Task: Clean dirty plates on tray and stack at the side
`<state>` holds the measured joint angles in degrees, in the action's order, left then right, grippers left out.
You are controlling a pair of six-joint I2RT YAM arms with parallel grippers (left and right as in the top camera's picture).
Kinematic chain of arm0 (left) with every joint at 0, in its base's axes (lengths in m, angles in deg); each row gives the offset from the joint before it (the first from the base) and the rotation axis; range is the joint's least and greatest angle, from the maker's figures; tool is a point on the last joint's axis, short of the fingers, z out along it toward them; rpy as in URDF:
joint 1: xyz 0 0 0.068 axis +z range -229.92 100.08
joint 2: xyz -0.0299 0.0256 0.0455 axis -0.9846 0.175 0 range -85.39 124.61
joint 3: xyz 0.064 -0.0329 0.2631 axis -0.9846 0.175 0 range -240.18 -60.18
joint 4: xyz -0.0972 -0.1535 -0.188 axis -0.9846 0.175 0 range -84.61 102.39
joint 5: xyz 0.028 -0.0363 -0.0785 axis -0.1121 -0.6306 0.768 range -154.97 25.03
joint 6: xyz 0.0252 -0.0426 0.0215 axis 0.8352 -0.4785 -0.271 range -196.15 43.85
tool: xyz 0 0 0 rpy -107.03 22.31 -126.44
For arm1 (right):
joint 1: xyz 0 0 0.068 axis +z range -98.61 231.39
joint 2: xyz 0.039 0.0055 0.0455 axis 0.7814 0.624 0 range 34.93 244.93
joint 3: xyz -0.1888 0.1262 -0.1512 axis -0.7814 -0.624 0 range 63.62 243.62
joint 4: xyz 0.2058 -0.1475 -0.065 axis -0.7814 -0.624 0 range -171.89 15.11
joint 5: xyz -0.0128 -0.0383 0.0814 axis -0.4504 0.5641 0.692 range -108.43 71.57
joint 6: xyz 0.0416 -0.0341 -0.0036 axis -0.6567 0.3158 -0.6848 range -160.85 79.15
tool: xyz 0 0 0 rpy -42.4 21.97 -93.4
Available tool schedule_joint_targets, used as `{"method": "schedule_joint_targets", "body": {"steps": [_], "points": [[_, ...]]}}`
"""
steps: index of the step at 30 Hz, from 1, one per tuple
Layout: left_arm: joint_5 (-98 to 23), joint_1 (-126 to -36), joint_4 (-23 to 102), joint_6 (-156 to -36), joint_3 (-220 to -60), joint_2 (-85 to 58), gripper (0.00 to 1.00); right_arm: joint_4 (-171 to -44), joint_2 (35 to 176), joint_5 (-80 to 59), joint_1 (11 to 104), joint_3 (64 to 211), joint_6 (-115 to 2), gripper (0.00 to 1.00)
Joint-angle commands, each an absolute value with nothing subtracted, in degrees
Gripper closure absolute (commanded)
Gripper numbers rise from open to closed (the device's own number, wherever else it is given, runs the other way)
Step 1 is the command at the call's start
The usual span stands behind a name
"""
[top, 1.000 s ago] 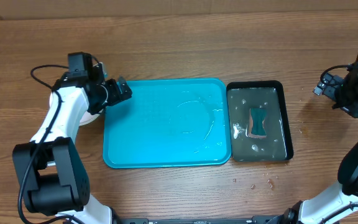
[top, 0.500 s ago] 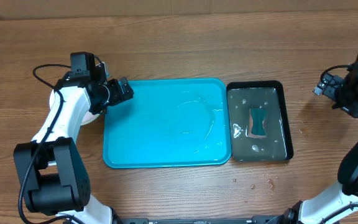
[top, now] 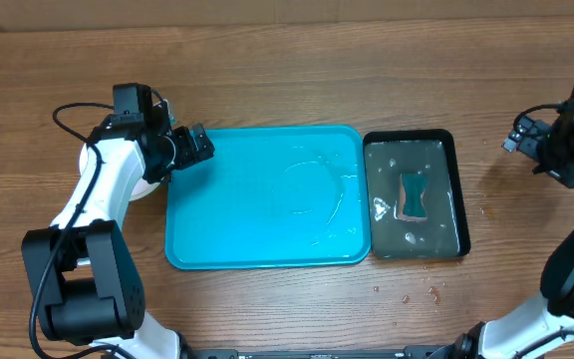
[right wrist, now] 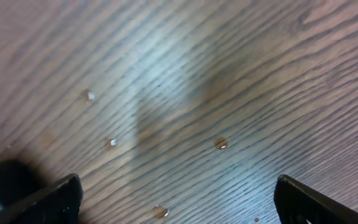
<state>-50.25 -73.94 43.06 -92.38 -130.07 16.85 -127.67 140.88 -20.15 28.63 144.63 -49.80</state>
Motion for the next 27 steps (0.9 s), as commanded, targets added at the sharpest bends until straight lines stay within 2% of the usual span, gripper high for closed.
{"method": "schedule_joint_targets", "body": {"steps": [1, 8, 19, 27], "points": [[-50.77, -73.97, 42.99, -91.13, -131.25, 15.84, 0.0, -127.42, 131.66, -19.86, 31.47, 145.39, -50.02, 0.0], [-50.77, -73.94, 42.99, -91.13, -131.25, 15.84, 0.0, -127.42, 114.81, -19.84, 38.33, 145.39, -50.0, 0.0], [-50.75, -73.97, 43.01, -91.13, -131.25, 15.84, 0.0, -128.23, 86.74, -19.86, 57.98, 145.37, -50.0, 0.0], [-50.77, -74.12, 42.99, -91.13, -131.25, 15.84, 0.0, -125.52, 67.53, -21.37, 59.88, 142.49, -44.8, 0.0]]}}
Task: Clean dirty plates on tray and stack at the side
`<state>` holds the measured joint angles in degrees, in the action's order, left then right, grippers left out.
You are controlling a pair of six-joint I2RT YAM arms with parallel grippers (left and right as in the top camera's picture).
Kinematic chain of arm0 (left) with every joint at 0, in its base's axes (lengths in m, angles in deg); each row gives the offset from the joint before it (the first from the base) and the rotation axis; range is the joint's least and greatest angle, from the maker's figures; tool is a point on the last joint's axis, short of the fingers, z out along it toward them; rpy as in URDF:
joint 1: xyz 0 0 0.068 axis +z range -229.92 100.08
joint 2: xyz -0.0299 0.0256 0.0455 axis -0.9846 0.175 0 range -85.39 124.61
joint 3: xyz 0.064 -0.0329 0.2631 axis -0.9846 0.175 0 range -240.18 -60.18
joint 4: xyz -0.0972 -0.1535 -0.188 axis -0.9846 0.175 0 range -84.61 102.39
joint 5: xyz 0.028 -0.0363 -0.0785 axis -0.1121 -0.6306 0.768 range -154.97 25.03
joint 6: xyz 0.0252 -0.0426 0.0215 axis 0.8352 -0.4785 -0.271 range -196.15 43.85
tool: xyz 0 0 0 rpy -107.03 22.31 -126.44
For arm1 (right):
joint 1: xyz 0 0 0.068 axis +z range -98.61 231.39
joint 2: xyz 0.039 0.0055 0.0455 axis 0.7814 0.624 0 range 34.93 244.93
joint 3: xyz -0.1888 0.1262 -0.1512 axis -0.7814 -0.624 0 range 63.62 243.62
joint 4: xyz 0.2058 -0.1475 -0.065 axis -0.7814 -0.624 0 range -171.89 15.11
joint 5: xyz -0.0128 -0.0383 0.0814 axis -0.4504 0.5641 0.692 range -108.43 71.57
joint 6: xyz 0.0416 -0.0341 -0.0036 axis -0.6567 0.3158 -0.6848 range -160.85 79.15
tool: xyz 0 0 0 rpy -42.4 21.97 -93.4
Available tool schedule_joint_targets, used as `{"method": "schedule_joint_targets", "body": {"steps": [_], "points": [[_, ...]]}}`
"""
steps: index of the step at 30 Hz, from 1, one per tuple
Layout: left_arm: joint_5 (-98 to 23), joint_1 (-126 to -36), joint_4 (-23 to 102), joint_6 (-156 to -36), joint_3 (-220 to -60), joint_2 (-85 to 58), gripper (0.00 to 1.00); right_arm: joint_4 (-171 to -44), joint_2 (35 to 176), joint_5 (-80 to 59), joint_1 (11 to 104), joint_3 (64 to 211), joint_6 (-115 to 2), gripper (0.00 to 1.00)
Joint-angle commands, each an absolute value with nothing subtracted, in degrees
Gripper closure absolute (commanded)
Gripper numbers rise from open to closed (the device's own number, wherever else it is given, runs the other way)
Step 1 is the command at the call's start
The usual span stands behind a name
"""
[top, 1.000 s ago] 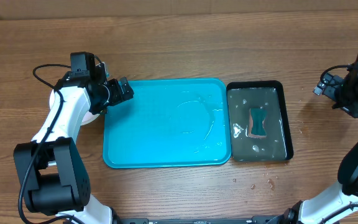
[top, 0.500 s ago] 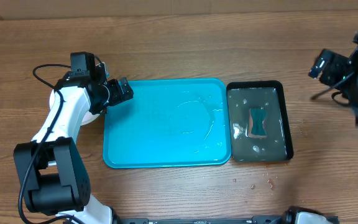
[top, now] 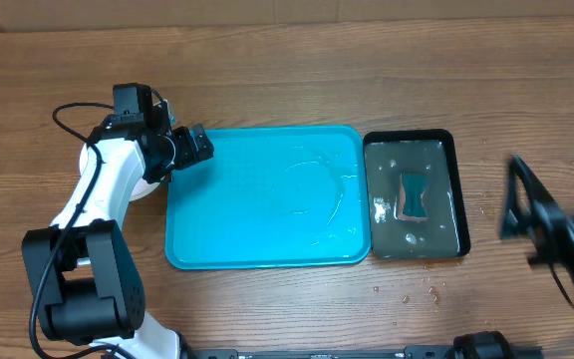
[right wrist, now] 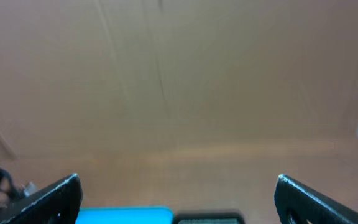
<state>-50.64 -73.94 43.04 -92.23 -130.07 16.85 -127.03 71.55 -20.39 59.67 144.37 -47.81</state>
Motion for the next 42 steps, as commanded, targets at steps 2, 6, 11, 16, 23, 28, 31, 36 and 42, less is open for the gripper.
{"method": "schedule_joint_targets", "body": {"steps": [2, 6, 11, 16, 23, 28, 31, 36, 42], "points": [[-50.77, -74.1, 42.99, -91.13, -131.25, 15.84, 0.0, -120.85, 62.88, -21.37, 59.8, 138.95, -43.01, 0.0], [-50.77, -74.05, 42.99, -91.13, -131.25, 15.84, 0.0, -107.78, 53.26, -20.17, 58.49, 127.12, -42.5, 0.0], [-50.77, -74.05, 42.99, -91.13, -131.25, 15.84, 0.0, -88.34, 41.63, -13.68, 55.86, 106.64, -42.55, 0.0], [-50.82, -74.05, 42.88, -91.11, -131.25, 15.84, 0.0, -64.28, 37.26, -8.48, 53.09, 87.8, -43.95, 0.0], [-50.99, -74.05, 42.84, -91.13, -131.25, 15.84, 0.01, -54.82, 35.1, -8.02, 51.58, 72.0, -49.87, 0.0], [-50.99, -74.05, 42.82, -91.13, -131.25, 15.84, 0.0, -55.69, 35.1, -7.99, 51.58, 67.23, -49.87, 0.0], [-50.99, -74.05, 42.84, -91.13, -131.25, 15.84, 0.0, -59.23, 35.1, -7.82, 51.58, 65.55, -49.87, 0.0], [-50.99, -74.05, 42.82, -91.13, -131.25, 15.84, 0.0, -65.9, 35.1, -9.02, 51.58, 64.06, -49.85, 0.0], [-50.99, -74.05, 42.82, -91.13, -131.25, 15.84, 0.0, -75.89, 35.1, -13.79, 51.58, 64.06, -49.85, 0.0]]}}
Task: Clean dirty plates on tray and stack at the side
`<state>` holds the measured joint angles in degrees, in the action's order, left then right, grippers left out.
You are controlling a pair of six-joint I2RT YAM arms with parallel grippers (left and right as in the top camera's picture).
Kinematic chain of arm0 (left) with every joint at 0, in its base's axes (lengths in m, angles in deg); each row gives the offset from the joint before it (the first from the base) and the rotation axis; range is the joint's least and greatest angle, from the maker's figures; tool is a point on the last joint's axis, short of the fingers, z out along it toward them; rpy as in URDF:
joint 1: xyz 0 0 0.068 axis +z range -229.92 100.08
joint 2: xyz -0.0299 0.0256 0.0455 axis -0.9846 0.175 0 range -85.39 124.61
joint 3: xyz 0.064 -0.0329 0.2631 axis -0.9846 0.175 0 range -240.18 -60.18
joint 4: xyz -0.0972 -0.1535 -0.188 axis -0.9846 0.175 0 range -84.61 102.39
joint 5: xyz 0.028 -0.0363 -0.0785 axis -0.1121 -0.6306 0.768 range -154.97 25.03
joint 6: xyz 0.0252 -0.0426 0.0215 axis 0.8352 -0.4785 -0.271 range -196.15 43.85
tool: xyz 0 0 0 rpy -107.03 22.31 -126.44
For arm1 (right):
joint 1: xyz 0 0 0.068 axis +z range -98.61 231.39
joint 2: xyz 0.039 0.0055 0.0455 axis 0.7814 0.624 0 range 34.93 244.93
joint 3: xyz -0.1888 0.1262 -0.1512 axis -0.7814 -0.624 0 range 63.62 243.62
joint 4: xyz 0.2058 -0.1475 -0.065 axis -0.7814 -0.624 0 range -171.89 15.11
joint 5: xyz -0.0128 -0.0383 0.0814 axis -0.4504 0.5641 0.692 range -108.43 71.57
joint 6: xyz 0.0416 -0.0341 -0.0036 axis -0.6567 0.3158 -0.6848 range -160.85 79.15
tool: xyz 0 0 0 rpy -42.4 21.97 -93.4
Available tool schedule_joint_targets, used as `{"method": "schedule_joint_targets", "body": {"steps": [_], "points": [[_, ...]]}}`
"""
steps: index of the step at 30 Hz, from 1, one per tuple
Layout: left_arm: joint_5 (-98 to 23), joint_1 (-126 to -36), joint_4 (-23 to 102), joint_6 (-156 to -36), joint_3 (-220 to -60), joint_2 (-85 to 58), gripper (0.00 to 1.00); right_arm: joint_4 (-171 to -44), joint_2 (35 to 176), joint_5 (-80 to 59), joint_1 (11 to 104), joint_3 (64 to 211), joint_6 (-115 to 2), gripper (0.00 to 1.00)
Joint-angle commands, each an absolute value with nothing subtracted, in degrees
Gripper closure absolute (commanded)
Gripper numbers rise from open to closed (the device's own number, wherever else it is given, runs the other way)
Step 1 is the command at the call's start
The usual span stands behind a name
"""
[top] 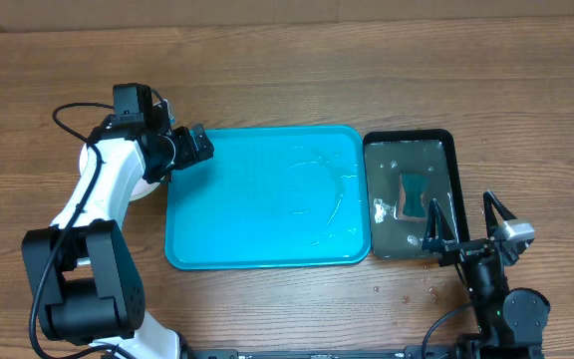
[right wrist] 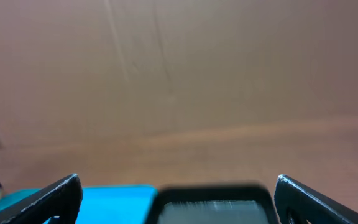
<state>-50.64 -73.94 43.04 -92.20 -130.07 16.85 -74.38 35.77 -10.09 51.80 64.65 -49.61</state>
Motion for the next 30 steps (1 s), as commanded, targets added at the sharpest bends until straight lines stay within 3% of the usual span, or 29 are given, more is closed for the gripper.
{"method": "schedule_joint_targets", "body": {"steps": [1, 11, 18, 30], "points": [[-50.99, -74.05, 42.82, -91.13, -131.25, 15.84, 0.0, -77.48, 35.1, -15.1, 51.58, 64.06, -49.87, 0.0], [-50.99, -74.05, 42.82, -91.13, -131.25, 15.84, 0.0, -79.73, 35.1, -18.38, 51.64, 64.06, -47.84, 0.0], [-50.99, -74.05, 42.82, -91.13, -131.25, 15.84, 0.0, -79.3, 35.1, -12.17, 51.64, 64.06, -35.64, 0.0], [-50.99, -74.05, 42.82, -91.13, -131.25, 15.84, 0.0, -79.19, 35.1, -12.34, 51.64, 64.06, -36.3, 0.0]]}}
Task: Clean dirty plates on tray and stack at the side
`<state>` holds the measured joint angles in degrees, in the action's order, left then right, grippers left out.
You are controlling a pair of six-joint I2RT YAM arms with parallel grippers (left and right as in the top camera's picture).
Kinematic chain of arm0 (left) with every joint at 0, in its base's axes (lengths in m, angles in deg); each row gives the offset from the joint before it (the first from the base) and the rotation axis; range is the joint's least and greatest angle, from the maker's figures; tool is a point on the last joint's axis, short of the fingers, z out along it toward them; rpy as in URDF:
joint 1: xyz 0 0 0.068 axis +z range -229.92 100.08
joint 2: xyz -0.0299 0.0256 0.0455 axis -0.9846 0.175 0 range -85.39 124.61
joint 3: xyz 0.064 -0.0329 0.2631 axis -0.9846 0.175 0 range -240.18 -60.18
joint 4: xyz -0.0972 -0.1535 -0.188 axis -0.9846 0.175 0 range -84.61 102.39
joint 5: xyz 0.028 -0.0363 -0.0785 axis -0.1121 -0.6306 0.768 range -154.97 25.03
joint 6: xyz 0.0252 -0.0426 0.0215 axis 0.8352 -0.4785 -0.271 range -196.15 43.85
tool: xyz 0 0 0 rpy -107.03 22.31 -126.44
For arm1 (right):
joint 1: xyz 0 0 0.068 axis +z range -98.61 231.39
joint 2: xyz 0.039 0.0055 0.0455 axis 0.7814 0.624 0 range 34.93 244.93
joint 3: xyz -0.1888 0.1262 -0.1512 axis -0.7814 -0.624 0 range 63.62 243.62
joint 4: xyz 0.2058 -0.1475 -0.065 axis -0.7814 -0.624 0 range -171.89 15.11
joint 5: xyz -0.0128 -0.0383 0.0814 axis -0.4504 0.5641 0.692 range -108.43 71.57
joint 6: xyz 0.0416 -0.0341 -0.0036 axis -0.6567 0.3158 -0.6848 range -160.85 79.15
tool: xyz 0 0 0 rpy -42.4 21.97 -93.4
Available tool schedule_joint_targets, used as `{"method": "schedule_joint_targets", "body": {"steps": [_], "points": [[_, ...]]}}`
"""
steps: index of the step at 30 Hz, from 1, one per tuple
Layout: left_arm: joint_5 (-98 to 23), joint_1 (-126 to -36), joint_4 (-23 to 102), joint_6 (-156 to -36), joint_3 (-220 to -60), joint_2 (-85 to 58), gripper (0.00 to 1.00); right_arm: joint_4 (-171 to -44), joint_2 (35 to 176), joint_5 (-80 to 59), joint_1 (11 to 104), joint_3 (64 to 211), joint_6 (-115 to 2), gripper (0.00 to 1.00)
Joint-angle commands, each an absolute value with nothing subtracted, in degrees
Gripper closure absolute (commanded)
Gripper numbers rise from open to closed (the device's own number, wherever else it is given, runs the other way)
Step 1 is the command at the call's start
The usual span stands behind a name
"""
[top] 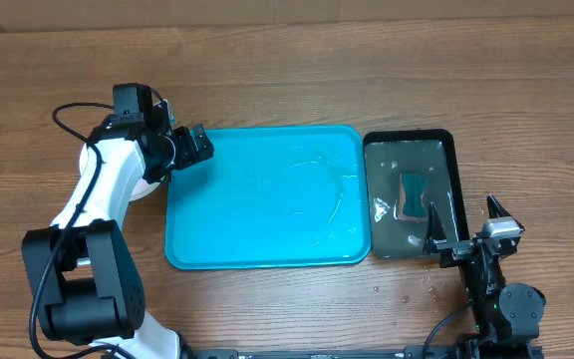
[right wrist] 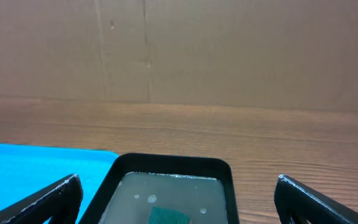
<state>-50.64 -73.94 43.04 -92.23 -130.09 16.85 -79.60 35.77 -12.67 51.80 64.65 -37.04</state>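
Observation:
The blue tray (top: pixel 267 199) lies in the middle of the table, wet, with no plate on it. A white plate (top: pixel 148 186) shows partly under my left arm, just off the tray's left edge. My left gripper (top: pixel 199 144) hovers at the tray's top-left corner, its fingers slightly apart and holding nothing. My right gripper (top: pixel 460 211) (right wrist: pixel 179 202) sits low at the front right, pointing over the black basin (top: pixel 459 170) (right wrist: pixel 173 163). It is wide open and empty.
The basin holds cloudy water and a green sponge (top: pixel 414 194) (right wrist: pixel 169 216). Water drops (top: pixel 419 292) dot the wood in front of it. A brown cardboard wall (right wrist: pixel 179 50) runs along the table's far edge.
My right arm has settled slightly lower at the front right. Its wrist view is now sharp and shows the basin and sponge. The left arm has not moved.
First my right gripper was open over the wet wood at the table's far right edge. Then the arm was blurred at the right side, its camera facing the back wall. After that it stood folded at the front right behind the basin, where it is now. The left arm stayed put.

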Motion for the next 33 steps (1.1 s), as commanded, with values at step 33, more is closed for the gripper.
{"method": "schedule_joint_targets", "body": {"steps": [33], "points": [[-52.06, -82.4, 43.01, -91.13, -130.66, -2.6, 0.0, -79.14, 35.21, -12.34, 51.64, 64.06, -36.3, 0.0]]}}
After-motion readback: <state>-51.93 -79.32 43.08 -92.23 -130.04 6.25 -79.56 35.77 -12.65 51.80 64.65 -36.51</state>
